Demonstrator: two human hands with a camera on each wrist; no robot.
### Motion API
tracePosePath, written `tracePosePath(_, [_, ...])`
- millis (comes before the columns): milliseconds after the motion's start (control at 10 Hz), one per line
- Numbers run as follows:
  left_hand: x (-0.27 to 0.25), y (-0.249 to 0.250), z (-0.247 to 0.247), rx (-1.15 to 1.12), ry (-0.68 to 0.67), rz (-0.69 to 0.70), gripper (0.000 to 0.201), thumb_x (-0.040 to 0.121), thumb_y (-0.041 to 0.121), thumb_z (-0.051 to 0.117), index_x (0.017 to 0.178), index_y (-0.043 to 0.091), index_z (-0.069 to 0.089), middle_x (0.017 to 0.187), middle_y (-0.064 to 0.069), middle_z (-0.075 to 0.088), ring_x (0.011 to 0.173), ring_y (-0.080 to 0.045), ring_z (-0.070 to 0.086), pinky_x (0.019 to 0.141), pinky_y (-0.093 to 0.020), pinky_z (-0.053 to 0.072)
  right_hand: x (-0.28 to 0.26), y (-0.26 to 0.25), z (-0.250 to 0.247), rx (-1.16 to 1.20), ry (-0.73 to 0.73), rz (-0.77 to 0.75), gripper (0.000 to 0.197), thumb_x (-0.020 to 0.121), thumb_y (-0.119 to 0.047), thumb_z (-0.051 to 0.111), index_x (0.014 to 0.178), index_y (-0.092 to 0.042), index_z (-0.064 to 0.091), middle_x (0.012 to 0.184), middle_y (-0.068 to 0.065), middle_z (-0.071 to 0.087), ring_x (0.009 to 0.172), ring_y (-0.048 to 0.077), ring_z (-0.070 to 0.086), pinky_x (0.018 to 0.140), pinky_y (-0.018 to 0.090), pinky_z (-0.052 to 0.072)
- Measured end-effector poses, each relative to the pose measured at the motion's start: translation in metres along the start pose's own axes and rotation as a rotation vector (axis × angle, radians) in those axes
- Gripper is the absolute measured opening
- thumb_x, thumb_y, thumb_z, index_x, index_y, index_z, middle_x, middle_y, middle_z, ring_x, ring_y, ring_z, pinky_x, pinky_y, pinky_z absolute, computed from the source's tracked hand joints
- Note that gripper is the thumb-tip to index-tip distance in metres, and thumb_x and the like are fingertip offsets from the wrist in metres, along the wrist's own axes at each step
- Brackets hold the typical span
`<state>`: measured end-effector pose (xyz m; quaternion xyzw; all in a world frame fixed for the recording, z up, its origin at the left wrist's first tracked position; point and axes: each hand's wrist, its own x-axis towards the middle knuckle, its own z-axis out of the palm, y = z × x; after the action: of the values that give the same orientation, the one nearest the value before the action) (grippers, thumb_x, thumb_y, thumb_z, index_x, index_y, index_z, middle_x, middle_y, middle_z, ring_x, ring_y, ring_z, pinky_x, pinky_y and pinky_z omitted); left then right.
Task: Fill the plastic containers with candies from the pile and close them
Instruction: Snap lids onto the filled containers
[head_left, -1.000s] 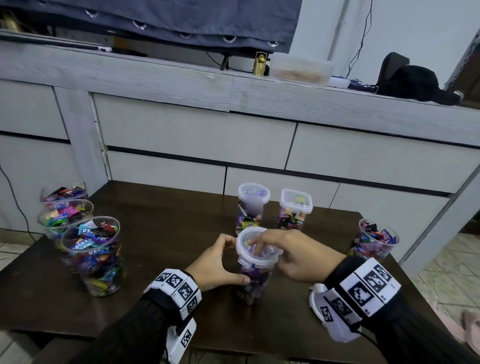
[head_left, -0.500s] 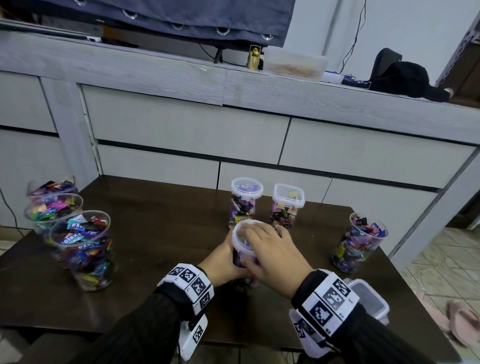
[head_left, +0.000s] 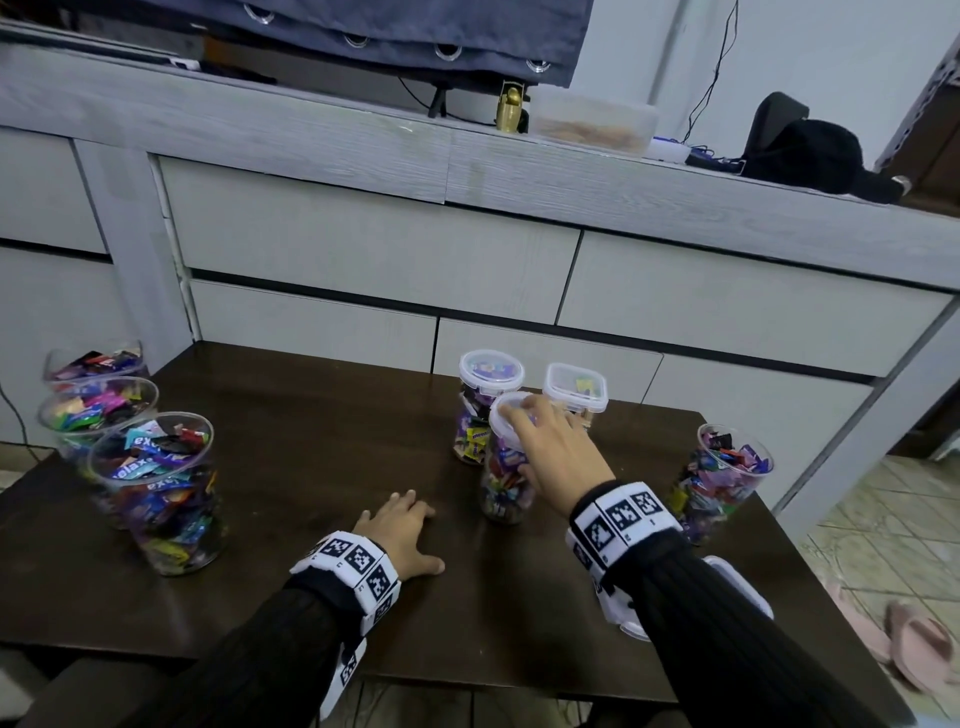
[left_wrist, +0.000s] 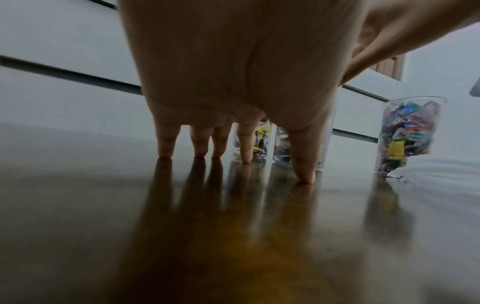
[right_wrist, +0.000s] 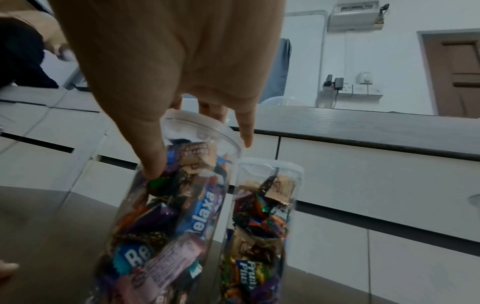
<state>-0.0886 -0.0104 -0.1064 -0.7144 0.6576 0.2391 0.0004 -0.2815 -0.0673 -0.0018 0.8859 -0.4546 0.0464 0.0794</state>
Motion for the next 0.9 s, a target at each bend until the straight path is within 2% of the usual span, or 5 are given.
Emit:
tracePosePath(200, [-0.001,-0.006,0.001,0.0,-0.005,0.011,0.08,0.084,0.055,0.066,0.15,0.031,0.027,0.165,0.002,0.005,0.151,-0.016,0.004,0.121,-0.046,0.012,0.013,0.009,0.007,0.043,0.04,0.003,0.081,0.075,-0.017,0.075,0.142,-0.022,0.029,0.143,0.007,0.033,0.13,0.03,0.037,0.107,0.045,0.032])
tracePosePath(300, [-0.002,-0.006,0.0,0.005,-0.009,0.011,0.08,0.085,0.055,0.065,0.15,0.031,0.027,0.165,0.002,0.005,0.151,-0.016,0.004,0.121,-0.045,0.012,0.008,0.027,0.004,0.146,0.157,0.05,0.081,0.078,-0.045,0.069,0.143,-0.019,0.028,0.145,0.003,0.035,0.135,0.022,0.035,0.111,0.046,0.029])
tracePosePath(500, [-0.002,-0.006,0.001,0.008,-0.013,0.008,0.08,0.084,0.055,0.066,0.15,0.031,0.027,0.165,0.002,0.005,0.152,-0.016,0.004,0.121,-0.046,0.012,-0.025,0.129,-0.014,0.089,0.182,0.698,0.103,0.066,-0.067,0.07,0.143,-0.013,0.026,0.144,0.012,0.034,0.134,0.033,0.032,0.102,0.055,0.038])
tracePosePath(700, [0.0,-0.005,0.001,0.018,-0.013,-0.002,0.08,0.084,0.055,0.066,0.15,0.032,0.027,0.165,0.002,0.005,0.151,-0.016,0.004,0.121,-0.046,0.013,-0.05,0.191,0.005,0.154,-0.068,0.938,0.098,0.063,-0.058,0.079,0.13,0.0,0.037,0.127,0.023,0.046,0.115,0.039,0.049,0.095,0.048,0.045])
tracePosePath(900, [0.002,-0.007,0.001,0.026,-0.023,-0.004,0.081,0.084,0.057,0.065,0.15,0.032,0.027,0.165,0.003,0.005,0.151,-0.016,0.004,0.121,-0.046,0.014,-0.043,0.184,0.015,0.324,-0.009,0.802,0.089,0.064,-0.04,0.085,0.128,0.0,0.039,0.124,0.021,0.046,0.109,0.035,0.053,0.092,0.044,0.048])
